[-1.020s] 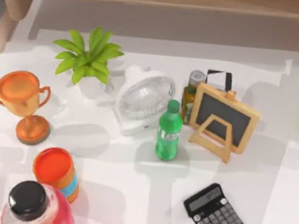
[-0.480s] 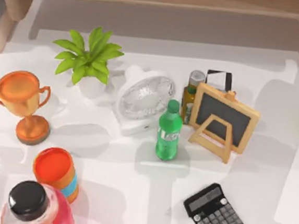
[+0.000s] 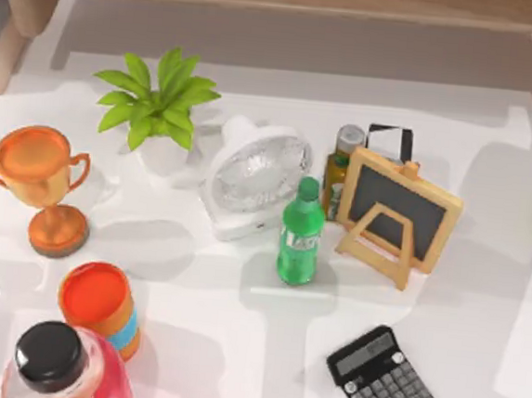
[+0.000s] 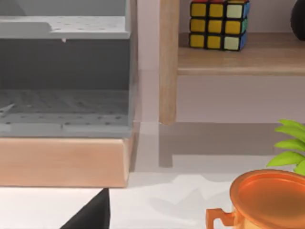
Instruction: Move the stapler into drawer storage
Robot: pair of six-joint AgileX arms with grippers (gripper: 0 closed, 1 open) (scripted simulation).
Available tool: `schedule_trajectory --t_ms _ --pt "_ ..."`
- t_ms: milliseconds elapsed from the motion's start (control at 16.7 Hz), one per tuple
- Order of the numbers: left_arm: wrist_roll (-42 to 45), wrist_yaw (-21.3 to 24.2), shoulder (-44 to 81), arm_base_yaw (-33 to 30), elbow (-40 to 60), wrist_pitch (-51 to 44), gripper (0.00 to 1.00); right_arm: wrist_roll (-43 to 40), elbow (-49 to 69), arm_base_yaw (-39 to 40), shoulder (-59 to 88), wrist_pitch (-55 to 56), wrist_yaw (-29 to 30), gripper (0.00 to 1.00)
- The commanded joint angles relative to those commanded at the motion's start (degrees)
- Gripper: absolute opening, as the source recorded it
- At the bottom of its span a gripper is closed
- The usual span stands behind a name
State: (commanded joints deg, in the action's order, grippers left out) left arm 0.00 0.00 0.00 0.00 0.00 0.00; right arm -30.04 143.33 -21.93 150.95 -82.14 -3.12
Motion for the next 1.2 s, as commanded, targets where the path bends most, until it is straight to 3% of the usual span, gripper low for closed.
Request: schedule_trajectory --t_ms 300,1200 --pt "0.0 0.0 0.0 0.0 0.0 0.0 1.0 -1.79 -1.08 0.07 -0.51 0.77 -0.4 0.0" --pt "0.0 0.0 0.0 0.0 0.0 0.0 1.0 10.25 -3.31 0.52 -1.46 1.84 3.92 0.0"
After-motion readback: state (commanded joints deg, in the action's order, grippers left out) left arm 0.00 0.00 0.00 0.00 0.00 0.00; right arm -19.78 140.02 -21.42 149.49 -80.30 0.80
